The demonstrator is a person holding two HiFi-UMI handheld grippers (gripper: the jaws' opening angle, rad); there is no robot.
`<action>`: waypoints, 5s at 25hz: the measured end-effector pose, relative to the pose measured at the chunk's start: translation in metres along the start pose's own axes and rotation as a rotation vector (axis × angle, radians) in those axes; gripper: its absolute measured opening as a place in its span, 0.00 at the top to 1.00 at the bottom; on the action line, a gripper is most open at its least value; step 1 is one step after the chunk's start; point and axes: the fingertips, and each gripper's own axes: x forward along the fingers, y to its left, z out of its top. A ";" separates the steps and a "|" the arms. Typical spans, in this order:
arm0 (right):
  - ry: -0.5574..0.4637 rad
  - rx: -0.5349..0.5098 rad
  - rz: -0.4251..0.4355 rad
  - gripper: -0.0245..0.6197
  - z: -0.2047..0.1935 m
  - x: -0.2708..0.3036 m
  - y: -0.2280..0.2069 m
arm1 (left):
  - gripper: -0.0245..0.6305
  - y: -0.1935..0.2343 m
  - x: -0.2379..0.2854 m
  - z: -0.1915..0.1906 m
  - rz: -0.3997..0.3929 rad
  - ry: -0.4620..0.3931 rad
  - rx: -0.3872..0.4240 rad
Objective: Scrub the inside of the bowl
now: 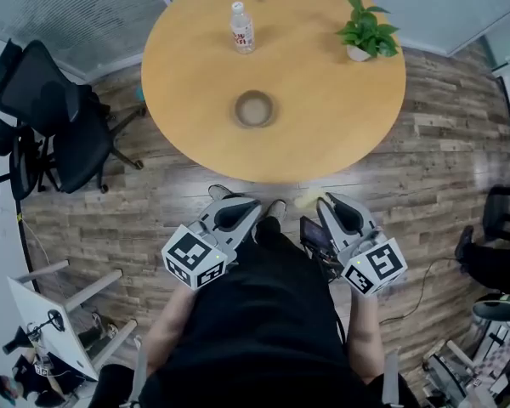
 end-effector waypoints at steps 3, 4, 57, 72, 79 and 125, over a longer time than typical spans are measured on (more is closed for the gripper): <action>0.002 0.003 0.013 0.88 -0.001 0.005 0.002 | 0.94 0.001 0.003 -0.001 0.000 0.005 -0.004; 0.006 0.005 0.014 0.88 -0.002 0.007 0.003 | 0.94 0.001 0.003 -0.001 0.000 0.005 -0.006; -0.035 0.141 -0.485 0.88 0.046 0.098 -0.054 | 0.94 0.254 0.090 0.033 -0.112 0.297 -0.195; 0.039 0.204 -0.511 0.88 0.032 0.101 -0.059 | 0.77 0.319 0.114 -0.007 0.037 0.436 -0.240; 0.058 0.234 -0.544 0.88 0.026 0.095 -0.062 | 0.66 0.331 0.131 -0.023 0.065 0.495 -0.243; 0.132 0.090 -0.398 0.88 0.028 0.151 -0.042 | 0.94 0.246 0.128 -0.014 -0.109 0.475 -0.372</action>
